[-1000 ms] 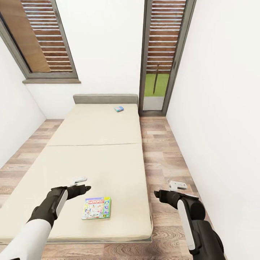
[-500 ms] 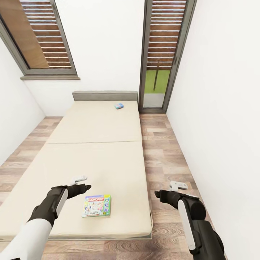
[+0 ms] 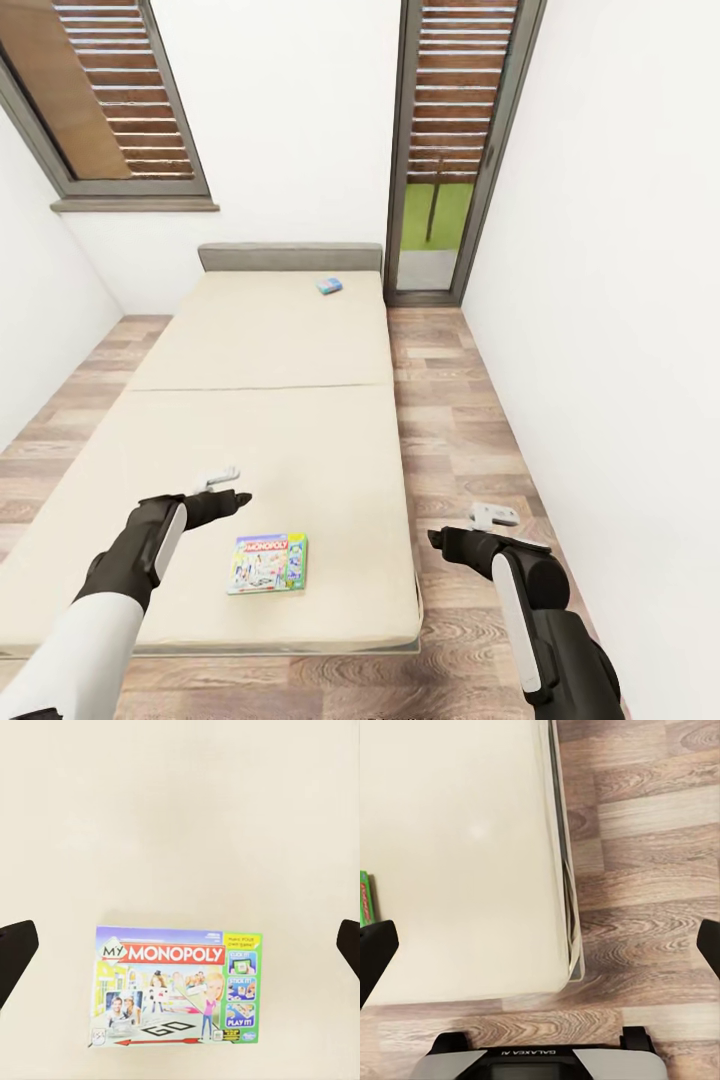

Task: Put all the toys in the child's room - the three board games (two on the bed and one on the table), the two jigsaw puzzles on the table, and the tennis ball on the table - inside the toy box on the table in the child's room.

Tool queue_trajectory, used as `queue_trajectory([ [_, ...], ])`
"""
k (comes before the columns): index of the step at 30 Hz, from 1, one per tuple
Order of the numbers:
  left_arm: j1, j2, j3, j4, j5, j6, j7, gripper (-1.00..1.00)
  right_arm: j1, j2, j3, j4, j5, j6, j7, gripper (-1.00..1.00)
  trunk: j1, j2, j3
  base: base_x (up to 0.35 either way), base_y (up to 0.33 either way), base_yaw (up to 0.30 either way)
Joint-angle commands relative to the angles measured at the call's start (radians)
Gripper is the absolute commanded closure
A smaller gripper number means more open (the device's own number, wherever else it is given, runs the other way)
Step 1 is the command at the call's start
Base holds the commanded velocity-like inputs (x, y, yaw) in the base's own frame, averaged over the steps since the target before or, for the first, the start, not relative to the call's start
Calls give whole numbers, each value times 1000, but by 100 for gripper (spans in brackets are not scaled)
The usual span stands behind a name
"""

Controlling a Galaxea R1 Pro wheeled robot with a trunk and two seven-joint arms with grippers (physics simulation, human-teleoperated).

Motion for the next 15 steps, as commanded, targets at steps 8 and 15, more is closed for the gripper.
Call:
queue_trajectory([
  [8, -3, 2, 2, -5, -3, 12, -5, -100, -1, 1, -1, -1, -4, 4, -4, -100, 0, -2, -15, 0, 0, 0],
  [15, -4, -1, 2, -5, -2, 11, -13, -100, -1, -1, -3, -1, -4, 4, -4, -100, 0, -2, -27, 0, 0, 0],
])
